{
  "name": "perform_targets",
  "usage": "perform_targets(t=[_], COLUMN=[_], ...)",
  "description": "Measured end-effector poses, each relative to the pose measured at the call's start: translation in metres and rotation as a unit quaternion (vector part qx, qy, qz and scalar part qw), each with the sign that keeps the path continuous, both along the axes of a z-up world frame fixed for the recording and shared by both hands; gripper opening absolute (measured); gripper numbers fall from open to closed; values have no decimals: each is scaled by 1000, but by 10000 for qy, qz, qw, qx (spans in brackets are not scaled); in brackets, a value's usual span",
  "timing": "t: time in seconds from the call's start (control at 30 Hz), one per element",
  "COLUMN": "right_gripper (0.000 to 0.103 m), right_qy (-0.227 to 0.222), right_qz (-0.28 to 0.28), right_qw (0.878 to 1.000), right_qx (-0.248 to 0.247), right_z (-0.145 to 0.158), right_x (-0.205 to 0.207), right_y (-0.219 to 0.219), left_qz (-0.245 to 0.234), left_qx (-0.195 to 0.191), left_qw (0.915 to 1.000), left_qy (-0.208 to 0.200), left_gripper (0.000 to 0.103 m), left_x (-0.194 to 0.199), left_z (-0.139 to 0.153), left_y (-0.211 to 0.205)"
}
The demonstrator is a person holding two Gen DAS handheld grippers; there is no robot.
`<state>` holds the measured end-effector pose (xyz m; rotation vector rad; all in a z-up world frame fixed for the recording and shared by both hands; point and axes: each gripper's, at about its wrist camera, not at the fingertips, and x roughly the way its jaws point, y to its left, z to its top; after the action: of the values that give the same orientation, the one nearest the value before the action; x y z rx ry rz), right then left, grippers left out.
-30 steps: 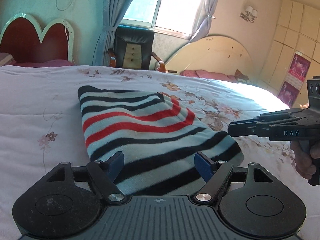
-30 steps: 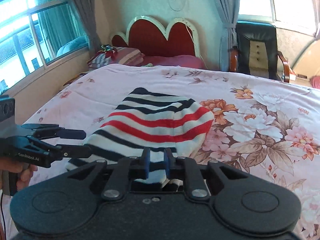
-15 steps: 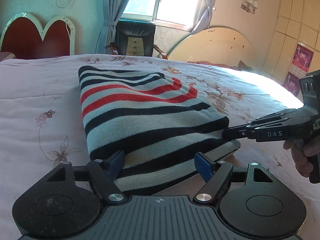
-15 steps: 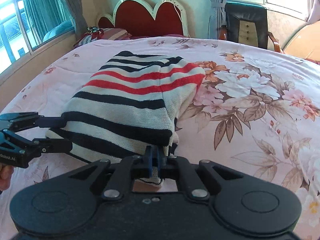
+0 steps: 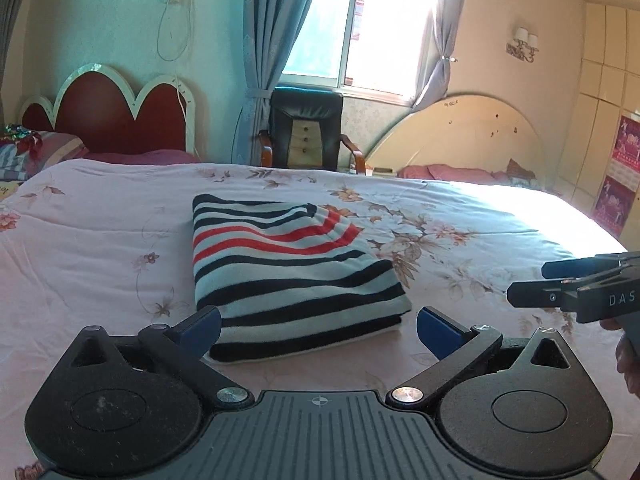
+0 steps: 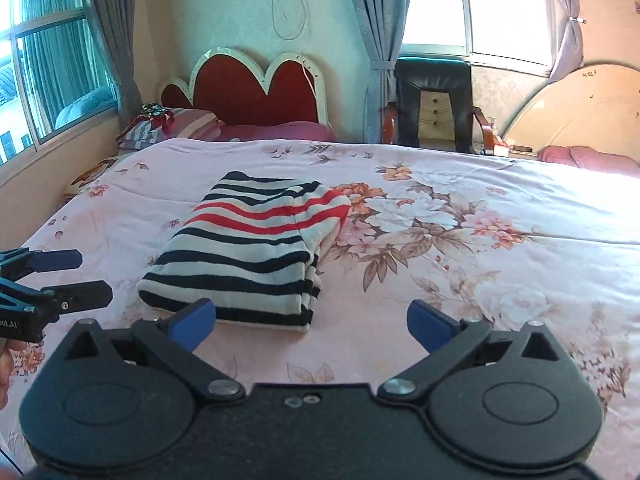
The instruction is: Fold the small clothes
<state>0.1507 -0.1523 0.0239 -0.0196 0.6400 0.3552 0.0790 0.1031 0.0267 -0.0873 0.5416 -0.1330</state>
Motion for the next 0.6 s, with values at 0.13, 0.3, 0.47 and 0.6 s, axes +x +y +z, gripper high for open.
perform_targets(t=[0.13, 0.3, 0.47, 0.6], right_gripper=[102, 102, 102, 102], right_qy=[-33, -189, -372, -300], right_qz=[-152, -201, -267, -396], right_qw=[9998, 9995, 9990, 9988], right_qx=[84, 166, 17, -48], right_z=[7, 26, 40, 40], right_x=[-25, -44, -58, -68], right_y=[-12, -17, -15, -15], left_qz=[129, 189, 198, 194], left_qx=[-143, -156, -30, -39], left_qw=[9998, 9996, 9995, 9995], left_qy=[-59, -125, -226, -263], left_gripper=[103, 103, 103, 103], left_x=[-20, -34, -50, -61], left_z=[8, 19, 33, 39], left_y=[-10, -19, -33, -40])
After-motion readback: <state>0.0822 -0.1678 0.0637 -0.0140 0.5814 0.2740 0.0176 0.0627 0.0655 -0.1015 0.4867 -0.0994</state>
